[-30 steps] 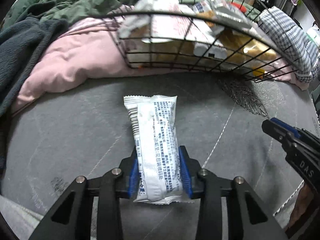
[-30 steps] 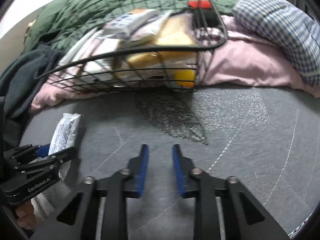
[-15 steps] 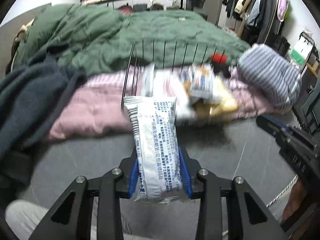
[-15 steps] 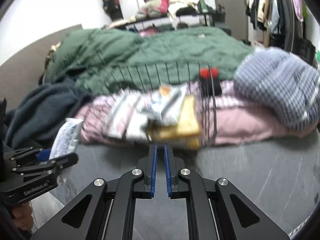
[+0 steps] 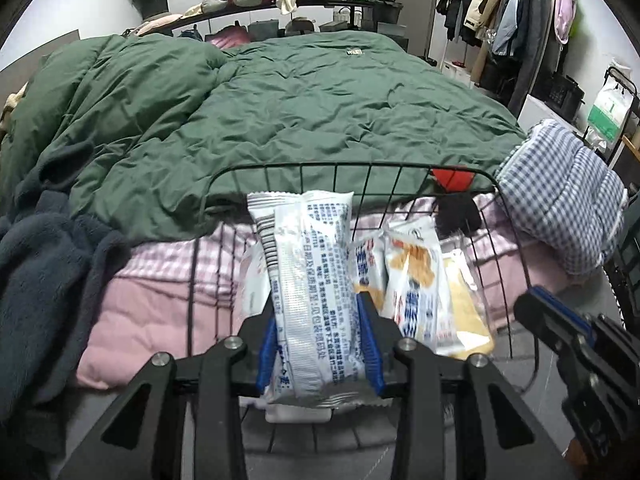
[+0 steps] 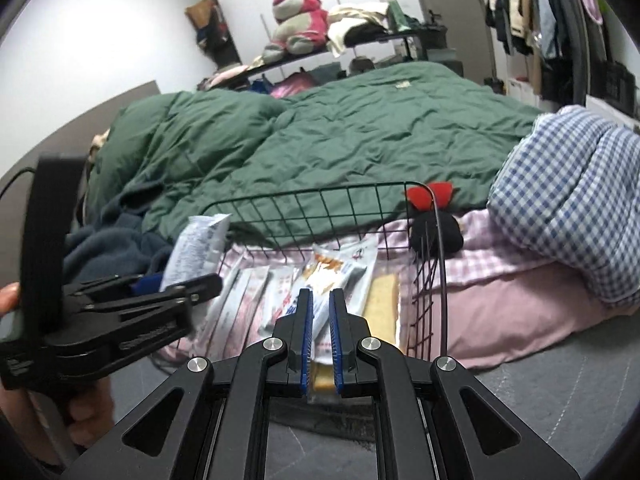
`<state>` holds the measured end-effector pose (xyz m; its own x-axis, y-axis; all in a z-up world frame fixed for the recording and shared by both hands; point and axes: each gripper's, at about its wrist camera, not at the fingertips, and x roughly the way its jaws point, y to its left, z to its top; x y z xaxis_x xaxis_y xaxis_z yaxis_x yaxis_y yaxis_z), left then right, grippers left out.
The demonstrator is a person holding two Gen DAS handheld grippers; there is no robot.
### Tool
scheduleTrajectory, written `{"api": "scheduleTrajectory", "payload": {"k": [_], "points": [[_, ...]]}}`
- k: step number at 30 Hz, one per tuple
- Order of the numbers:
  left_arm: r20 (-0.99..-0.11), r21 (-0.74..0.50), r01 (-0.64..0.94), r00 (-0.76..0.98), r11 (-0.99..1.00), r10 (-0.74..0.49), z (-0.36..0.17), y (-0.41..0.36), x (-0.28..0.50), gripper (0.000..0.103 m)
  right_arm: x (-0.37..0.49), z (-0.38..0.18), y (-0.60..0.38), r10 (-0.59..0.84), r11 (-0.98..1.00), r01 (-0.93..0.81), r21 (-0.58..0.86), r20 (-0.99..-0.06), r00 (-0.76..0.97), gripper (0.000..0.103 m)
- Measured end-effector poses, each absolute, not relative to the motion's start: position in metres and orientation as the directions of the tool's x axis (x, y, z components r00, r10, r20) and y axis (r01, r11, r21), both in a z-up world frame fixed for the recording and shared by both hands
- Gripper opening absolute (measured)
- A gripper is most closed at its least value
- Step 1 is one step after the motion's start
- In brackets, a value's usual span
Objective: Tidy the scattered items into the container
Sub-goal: 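Lift the white-blue packet into the wire basket and open the left gripper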
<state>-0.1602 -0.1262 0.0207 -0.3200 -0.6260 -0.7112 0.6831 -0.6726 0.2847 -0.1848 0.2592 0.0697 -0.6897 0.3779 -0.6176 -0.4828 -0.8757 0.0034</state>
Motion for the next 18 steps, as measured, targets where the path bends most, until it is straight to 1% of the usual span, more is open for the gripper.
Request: {"api": "scheduleTrajectory", "payload": {"k": [3, 4, 5, 6, 7, 8, 10, 13, 18], "points": [[-0.714, 0.297, 0.684, -0.304, -0.666, -0.631, 0.014, -0.134, -0.17, 0.04, -0.19, 0.065, 0.264, 0.383, -0.874, -0.485, -0.009, -0.625, -0.68, 0.009], [-0.702, 0.312, 0.691, -0.295, -0.652, -0.649, 0.013, -0.135, -0.172, 0.041, -0.19, 0.063, 0.265, 0.39, -0.871, -0.49, -0.013, -0.625, -0.676, 0.016], [-0.684, 0.325, 0.699, -0.291, -0.637, -0.669, 0.013, -0.135, -0.173, 0.05, -0.189, 0.062, 0.267, 0.399, -0.866, -0.501, -0.016, -0.625, -0.67, 0.024], [-0.667, 0.334, 0.707, -0.29, -0.624, -0.686, 0.013, -0.134, -0.173, 0.072, -0.188, 0.062, 0.269, 0.409, -0.859, -0.512, -0.017, -0.624, -0.666, 0.027], [-0.653, 0.332, 0.715, -0.296, -0.615, -0.697, 0.014, -0.134, -0.172, 0.08, -0.186, 0.062, 0.271, 0.421, -0.851, -0.524, -0.018, -0.621, -0.662, 0.034], [-0.647, 0.312, 0.723, -0.314, -0.617, -0.695, 0.016, -0.133, -0.17, 0.087, -0.184, 0.062, 0.273, 0.427, -0.846, -0.532, -0.017, -0.619, -0.66, 0.035], [-0.656, 0.286, 0.722, -0.33, -0.629, -0.678, 0.017, -0.13, -0.168, 0.087, -0.182, 0.064, 0.275, 0.425, -0.844, -0.536, -0.004, -0.615, -0.664, 0.036], [-0.665, 0.295, 0.708, -0.33, -0.642, -0.67, 0.018, -0.123, -0.164, 0.087, -0.18, 0.065, 0.272, 0.43, -0.845, -0.535, -0.011, -0.61, -0.666, 0.038], [-0.667, 0.29, 0.706, -0.334, -0.646, -0.666, 0.022, -0.109, -0.143, 0.087, -0.176, 0.067, 0.263, 0.429, -0.855, -0.518, -0.029, -0.601, -0.674, 0.038]]}}
